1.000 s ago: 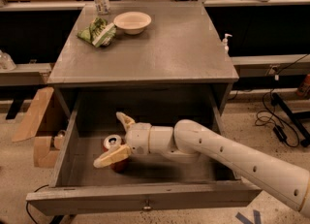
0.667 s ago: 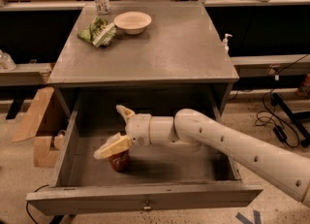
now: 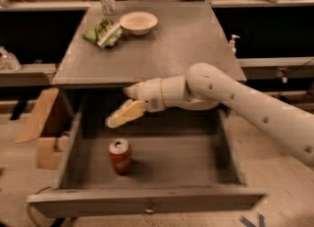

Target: Place coke can into top drawer

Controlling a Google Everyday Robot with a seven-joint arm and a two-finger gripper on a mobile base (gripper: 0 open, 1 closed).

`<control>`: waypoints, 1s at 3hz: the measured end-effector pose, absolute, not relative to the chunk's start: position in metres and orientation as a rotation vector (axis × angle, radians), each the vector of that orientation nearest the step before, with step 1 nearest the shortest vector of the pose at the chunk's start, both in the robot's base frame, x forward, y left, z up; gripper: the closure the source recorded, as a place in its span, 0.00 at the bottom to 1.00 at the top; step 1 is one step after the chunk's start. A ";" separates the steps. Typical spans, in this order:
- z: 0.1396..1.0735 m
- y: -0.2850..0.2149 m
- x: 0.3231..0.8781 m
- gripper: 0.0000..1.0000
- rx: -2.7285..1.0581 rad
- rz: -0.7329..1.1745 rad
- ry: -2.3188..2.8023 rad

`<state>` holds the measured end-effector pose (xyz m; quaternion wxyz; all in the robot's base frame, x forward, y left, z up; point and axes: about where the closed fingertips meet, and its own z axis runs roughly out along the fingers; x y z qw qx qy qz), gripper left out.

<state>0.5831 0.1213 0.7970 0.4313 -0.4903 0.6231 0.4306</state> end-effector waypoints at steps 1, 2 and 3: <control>0.785 0.121 0.580 0.26 -1.223 1.074 1.554; 0.778 0.121 0.580 0.49 -1.223 1.074 1.554; 0.799 0.119 0.574 0.80 -1.313 1.133 1.617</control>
Offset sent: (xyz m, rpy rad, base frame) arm -0.0260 -0.0609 0.1241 -0.2445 0.3092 0.3153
